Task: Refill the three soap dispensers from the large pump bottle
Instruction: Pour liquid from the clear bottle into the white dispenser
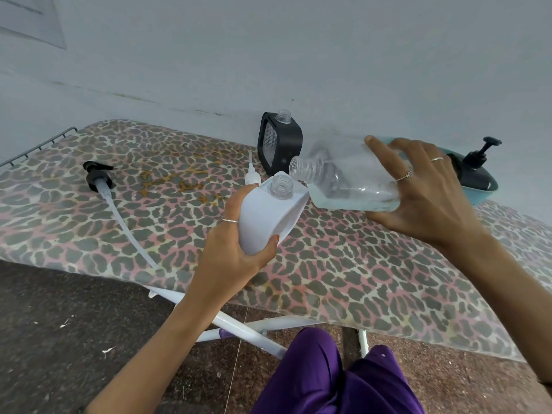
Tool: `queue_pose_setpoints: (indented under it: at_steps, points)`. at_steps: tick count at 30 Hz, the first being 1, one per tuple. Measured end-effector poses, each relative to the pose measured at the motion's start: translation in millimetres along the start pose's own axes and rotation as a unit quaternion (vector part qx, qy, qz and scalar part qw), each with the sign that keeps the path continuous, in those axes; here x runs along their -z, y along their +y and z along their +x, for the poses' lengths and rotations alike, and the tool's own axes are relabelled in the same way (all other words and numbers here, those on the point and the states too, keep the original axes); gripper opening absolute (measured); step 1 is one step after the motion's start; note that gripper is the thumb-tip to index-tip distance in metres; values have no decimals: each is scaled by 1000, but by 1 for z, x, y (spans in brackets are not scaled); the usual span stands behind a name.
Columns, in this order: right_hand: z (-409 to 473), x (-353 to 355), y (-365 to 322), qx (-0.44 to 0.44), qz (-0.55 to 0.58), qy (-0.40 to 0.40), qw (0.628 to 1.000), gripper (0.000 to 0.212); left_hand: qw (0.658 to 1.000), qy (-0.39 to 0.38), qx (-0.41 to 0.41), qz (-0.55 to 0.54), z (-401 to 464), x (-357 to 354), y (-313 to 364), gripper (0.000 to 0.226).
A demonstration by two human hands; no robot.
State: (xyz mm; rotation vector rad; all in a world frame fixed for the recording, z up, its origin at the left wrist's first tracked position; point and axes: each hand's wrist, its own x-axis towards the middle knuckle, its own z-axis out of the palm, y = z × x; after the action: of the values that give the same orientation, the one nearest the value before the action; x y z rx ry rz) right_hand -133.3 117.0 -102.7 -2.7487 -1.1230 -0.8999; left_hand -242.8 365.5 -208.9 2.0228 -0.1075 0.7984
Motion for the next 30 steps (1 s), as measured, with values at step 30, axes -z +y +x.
queue_pose_setpoints:
  at_steps: [30]
  points:
    - [10, 3, 7, 34, -37, 14, 999, 95, 1000, 5, 12, -5, 0, 0, 0, 74]
